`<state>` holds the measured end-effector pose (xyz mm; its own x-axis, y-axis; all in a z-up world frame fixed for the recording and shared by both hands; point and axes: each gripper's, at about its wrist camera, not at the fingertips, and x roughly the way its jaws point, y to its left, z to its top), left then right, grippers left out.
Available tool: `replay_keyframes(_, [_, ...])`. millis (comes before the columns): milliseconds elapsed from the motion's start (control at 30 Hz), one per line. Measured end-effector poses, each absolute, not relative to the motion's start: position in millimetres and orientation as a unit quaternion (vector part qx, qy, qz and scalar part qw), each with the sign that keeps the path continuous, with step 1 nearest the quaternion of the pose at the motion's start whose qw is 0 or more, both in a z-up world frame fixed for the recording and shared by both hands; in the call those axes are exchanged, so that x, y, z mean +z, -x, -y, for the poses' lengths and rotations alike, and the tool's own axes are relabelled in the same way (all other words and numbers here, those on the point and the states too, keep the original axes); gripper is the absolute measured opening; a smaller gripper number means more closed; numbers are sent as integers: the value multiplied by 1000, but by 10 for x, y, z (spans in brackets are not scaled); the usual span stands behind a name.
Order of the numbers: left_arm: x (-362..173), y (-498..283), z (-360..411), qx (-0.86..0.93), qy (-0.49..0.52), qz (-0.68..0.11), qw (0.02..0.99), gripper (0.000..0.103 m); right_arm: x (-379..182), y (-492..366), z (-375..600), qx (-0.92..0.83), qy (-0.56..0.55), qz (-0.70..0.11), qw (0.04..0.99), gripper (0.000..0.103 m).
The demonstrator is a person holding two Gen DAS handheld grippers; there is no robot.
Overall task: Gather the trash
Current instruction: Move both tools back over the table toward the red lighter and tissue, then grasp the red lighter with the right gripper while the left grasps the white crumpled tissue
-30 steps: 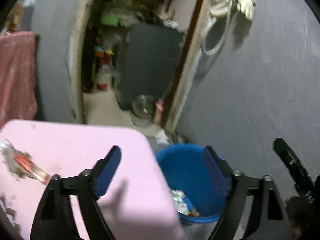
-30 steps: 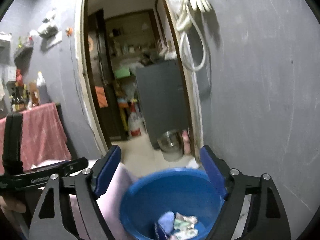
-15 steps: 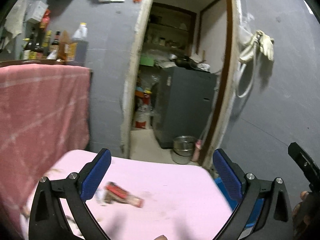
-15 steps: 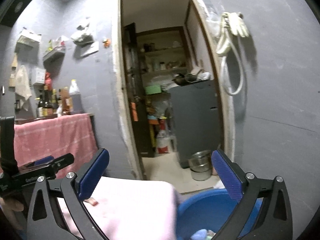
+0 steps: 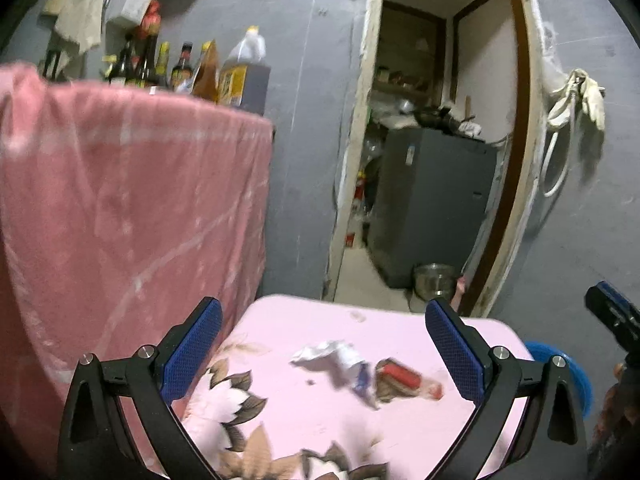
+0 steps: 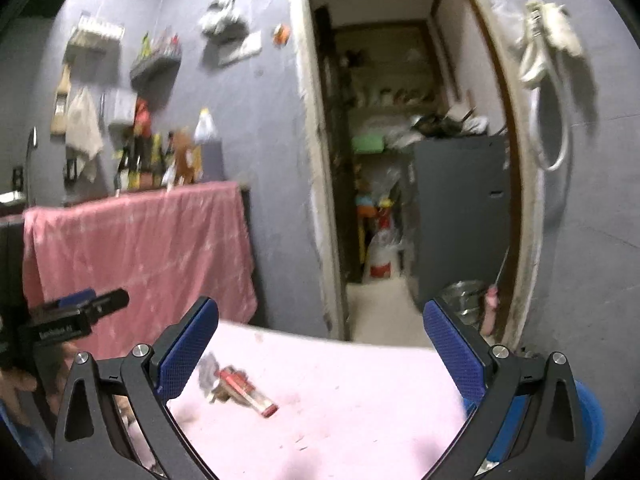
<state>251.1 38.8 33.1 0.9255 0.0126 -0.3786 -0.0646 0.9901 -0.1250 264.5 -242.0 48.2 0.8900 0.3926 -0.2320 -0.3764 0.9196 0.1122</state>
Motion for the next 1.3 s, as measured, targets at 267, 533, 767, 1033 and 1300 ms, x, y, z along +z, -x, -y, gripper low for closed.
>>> replay_keyframes(267, [14, -2761, -545, -6, 82, -260, 962, 99, 112, -3026, 2002, 239, 18, -242, 940, 102])
replay_keyframes(533, [-194, -2981, -524, -44, 95, -315, 943, 80, -268, -3283, 1736, 277, 62, -343, 896, 77])
replay_keyframes(767, [-319, -3055, -487, -68, 108, -348, 929, 69, -478, -3399, 1558, 308, 88, -391, 863, 63])
replay_keyframes(1033, [-346, -3125, -372, -86, 110, -366, 920, 53, -542, -3473, 1459, 324, 86, -402, 852, 51])
replay_keyframes(1300, [-387, -3264, -294, -75, 115, -383, 914, 34, -570, -3615, 1446, 328, 68, -411, 848, 50])
